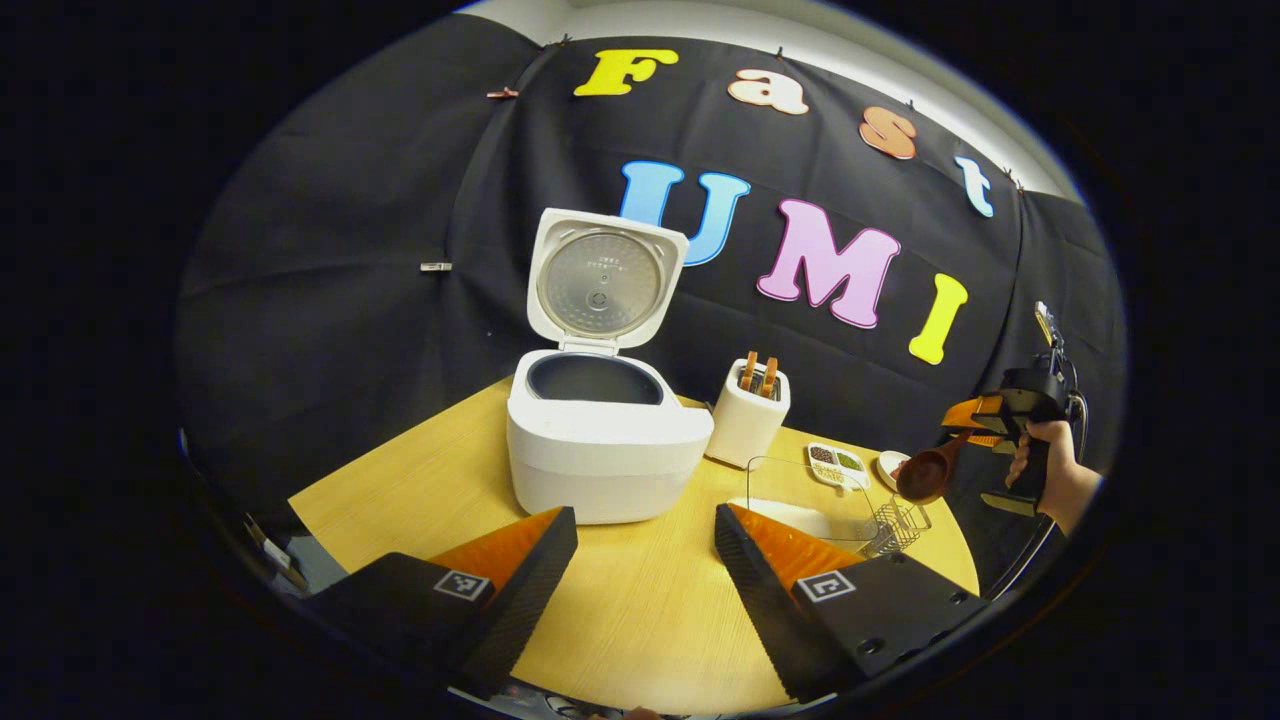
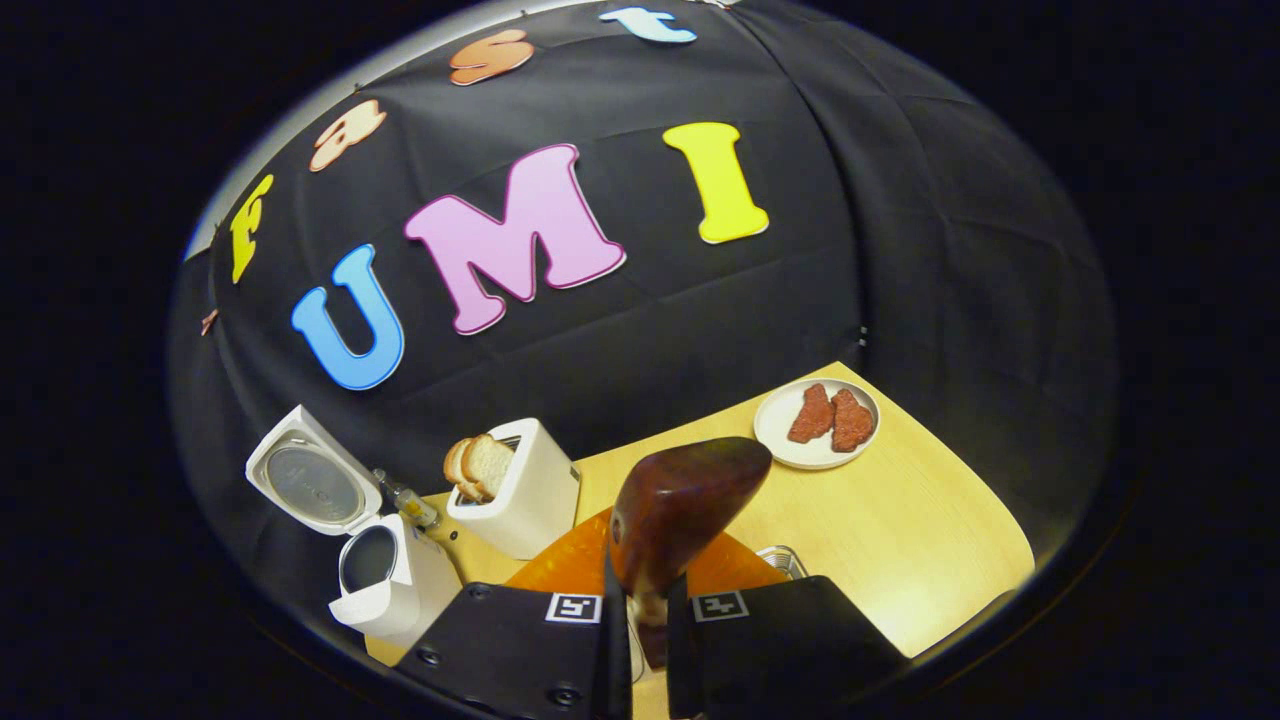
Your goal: Close the left gripper, press the button to open the rice cooker; take a wooden spoon from the chopstick holder with the right hand, scoop a spoonful of rice and pour it into the rice cooker, then put the wooden spoon back into the chopstick holder.
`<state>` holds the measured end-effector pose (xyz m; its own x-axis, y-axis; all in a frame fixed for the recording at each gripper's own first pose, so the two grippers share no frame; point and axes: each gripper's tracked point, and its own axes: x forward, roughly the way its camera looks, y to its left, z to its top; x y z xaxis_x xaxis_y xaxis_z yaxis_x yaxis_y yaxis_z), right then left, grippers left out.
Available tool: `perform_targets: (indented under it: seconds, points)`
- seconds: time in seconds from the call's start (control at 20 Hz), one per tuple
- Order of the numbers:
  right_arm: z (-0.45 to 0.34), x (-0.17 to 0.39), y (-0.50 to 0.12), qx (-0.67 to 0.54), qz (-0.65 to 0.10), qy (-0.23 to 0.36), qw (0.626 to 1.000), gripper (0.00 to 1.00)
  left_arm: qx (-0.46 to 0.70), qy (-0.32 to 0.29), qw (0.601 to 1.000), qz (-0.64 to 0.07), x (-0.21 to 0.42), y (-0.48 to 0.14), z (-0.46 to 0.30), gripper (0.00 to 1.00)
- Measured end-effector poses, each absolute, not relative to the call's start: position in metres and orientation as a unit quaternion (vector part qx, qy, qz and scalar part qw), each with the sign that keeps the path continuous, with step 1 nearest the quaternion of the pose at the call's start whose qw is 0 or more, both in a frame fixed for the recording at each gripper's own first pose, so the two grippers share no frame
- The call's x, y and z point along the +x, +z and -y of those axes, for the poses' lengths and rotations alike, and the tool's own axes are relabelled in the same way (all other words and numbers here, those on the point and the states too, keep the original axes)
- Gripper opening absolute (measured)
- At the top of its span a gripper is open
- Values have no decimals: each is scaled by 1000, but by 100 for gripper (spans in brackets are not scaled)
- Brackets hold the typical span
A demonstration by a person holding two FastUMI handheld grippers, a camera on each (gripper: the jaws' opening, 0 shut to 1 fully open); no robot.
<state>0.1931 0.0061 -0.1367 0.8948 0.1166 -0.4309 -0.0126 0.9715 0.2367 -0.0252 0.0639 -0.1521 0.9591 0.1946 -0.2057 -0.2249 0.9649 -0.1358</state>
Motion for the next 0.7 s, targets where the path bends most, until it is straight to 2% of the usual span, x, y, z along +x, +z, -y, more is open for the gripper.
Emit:
perform_targets:
  seconds: [0.35, 0.7]
  points:
    - [-62, 195, -155, 47, -208, 62, 975, 18, -78, 79, 985, -129, -24, -172, -106, 96]
    - [-98, 190, -220, -1, -209, 72, 975, 18, -88, 54, 984, -146, -2, -194, -136, 96]
